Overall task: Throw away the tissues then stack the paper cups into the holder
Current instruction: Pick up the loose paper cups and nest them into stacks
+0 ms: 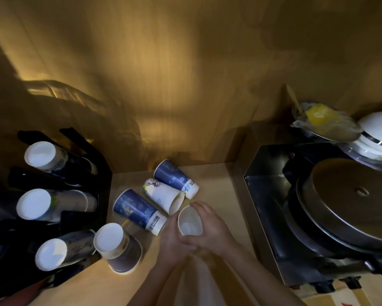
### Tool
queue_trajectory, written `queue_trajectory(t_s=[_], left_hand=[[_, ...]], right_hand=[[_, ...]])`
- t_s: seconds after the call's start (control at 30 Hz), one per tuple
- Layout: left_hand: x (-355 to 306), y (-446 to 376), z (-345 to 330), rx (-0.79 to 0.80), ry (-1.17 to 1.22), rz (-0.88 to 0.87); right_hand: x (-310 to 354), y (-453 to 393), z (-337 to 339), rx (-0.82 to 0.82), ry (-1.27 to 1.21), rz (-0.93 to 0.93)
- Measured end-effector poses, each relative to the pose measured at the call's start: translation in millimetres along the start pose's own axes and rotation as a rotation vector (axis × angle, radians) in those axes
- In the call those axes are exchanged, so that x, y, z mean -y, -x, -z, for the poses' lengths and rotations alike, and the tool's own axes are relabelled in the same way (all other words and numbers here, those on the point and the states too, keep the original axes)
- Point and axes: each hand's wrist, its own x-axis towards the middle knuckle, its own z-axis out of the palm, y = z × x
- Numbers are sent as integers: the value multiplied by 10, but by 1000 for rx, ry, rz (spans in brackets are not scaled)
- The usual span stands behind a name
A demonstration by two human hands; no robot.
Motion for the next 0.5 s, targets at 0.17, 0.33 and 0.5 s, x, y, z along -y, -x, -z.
queue_trajectory(t_s=[0.17, 0.33, 0.5], left_hand=[[-41, -13, 63, 30, 7, 8], [-95, -11, 105, 67, -31, -19], [-75, -75, 132, 68, -97, 3]], right_hand=[[-90, -155, -65, 21, -8, 16], [-4, -550, 149, 153, 5, -20], [97, -1033, 179, -103, 149, 77]])
